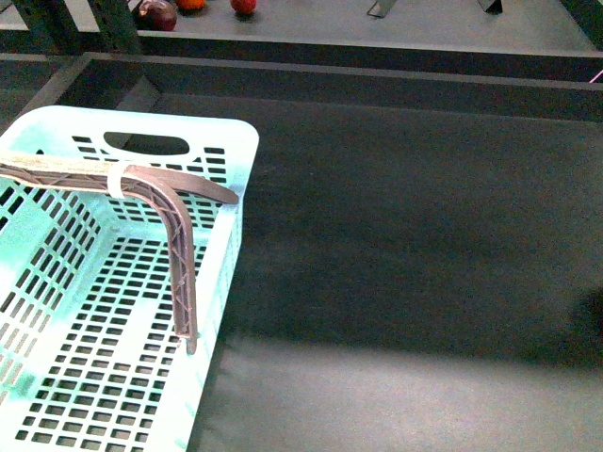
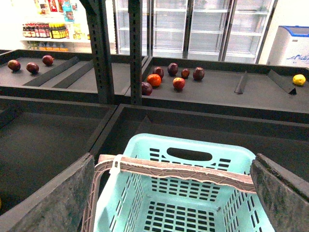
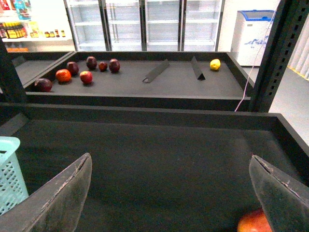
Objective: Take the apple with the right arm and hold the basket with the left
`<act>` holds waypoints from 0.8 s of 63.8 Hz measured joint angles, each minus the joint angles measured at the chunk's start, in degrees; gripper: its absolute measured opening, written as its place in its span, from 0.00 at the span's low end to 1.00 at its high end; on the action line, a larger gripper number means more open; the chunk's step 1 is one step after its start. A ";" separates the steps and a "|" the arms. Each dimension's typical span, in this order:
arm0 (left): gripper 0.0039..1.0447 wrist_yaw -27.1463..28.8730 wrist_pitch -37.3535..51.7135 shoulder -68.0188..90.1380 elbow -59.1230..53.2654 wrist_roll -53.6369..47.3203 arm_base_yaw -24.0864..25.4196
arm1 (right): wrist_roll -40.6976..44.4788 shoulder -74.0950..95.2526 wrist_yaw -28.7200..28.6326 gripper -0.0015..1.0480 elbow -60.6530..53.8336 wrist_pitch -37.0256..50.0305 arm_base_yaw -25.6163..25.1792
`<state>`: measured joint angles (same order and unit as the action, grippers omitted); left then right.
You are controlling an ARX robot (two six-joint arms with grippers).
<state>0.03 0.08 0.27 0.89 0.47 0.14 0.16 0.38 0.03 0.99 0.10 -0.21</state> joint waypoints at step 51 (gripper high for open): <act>0.94 -11.28 -10.84 20.20 10.75 29.59 1.31 | 0.00 -0.04 0.00 0.91 0.00 0.00 0.00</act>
<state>-11.25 -10.76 20.47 11.64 30.06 1.45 0.16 0.34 0.03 0.99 0.10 -0.21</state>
